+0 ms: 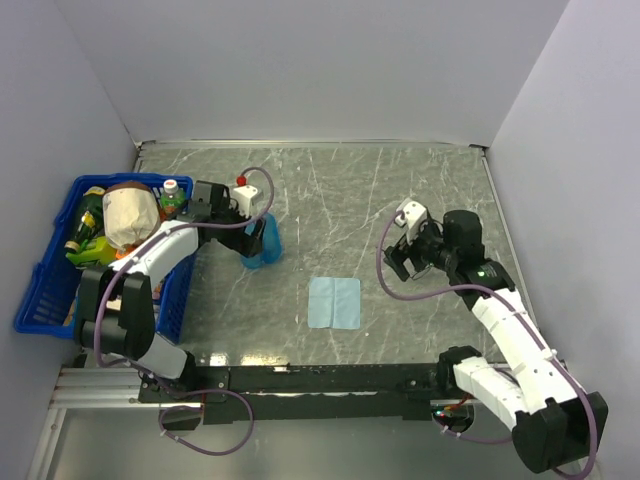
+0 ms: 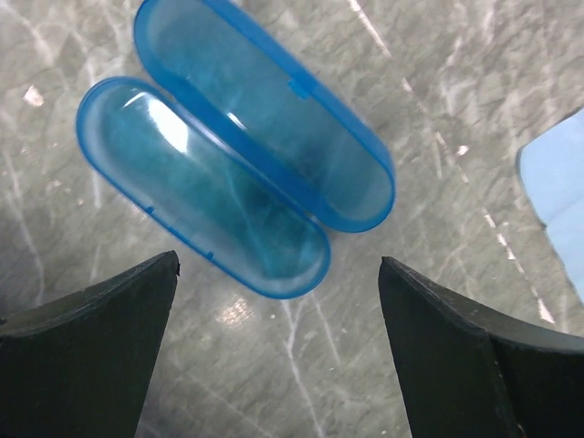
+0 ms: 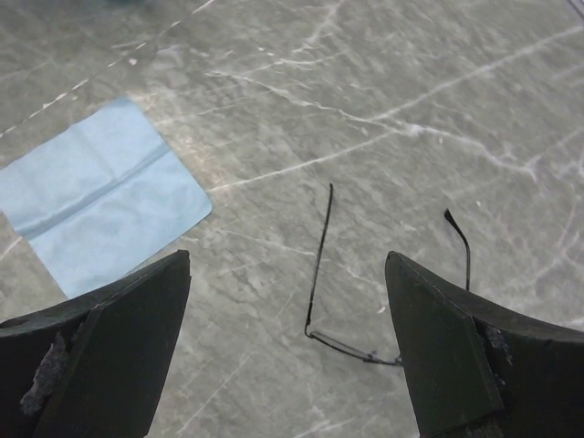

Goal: Organize the sunglasses
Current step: Close the opened sunglasses case at the center of the board.

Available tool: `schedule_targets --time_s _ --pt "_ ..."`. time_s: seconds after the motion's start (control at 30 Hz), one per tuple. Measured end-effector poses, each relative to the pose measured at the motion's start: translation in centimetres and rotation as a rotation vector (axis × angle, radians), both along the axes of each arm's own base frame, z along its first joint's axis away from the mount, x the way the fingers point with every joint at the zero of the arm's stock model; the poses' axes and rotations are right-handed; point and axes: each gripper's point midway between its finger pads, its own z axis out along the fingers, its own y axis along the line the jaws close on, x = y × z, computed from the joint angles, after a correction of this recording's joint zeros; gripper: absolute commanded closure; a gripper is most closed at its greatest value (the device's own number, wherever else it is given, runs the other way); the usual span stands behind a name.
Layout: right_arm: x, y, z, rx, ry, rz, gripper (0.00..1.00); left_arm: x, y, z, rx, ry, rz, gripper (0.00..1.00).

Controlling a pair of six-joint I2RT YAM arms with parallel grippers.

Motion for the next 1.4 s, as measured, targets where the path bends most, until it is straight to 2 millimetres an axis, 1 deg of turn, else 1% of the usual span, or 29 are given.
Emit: schedule_targets --time_s 0.1,0.2,0.37,0.6,0.73,0.83,0.97,1.13,1.2,1.27,1.4 --pt "-0.6 0.9 -1.1 -0.025 0.008 0.051 0.07 0.0 -0.6 0.3 -0.018 0.0 -0.019 0.03" --pt "-0.9 1.5 -2.3 -0.043 0.041 0.083 0.07 -0.2 -1.8 0.8 -0.028 -0.006 -0.056 0.04" --pt "-0.9 1.7 -4.1 -0.064 0.106 0.093 0.08 -1.8 -4.1 0.6 -0.02 0.007 -0.151 0.04" --pt "-0.7 1.3 -4.3 -0.08 0.109 0.073 0.06 -3.7 -6.8 0.3 0.024 -0.001 -0.251 0.04" --pt "-0.6 1.0 -3.5 -0.076 0.08 0.06 0.06 -4.2 -7.8 0.0 0.054 -0.009 -0.276 0.03" --pt "-0.5 0.9 -2.9 -0.069 0.055 0.051 0.06 -3.5 -7.8 -0.2 0.09 -0.02 -0.249 0.04" --pt "-0.3 0.7 -2.8 -0.07 0.049 0.042 0.06 -1.8 -7.0 -0.9 0.15 -0.049 -0.17 0.04" --pt "-0.2 0.7 -2.7 -0.07 0.043 0.037 0.06 -0.3 -6.2 -2.3 0.208 -0.039 -0.096 0.03" --pt "-0.1 0.6 -2.7 -0.069 0.041 0.035 0.05 0.0 -5.7 -2.8 0.219 -0.031 -0.063 0.03" --pt "-0.1 0.6 -2.6 -0.069 0.041 0.034 0.05 0.3 -5.2 -2.8 0.215 -0.027 -0.037 0.04" --pt "-0.1 0.6 -2.6 -0.069 0.04 0.034 0.05 1.7 -3.2 -2.5 0.174 -0.014 0.04 0.03"
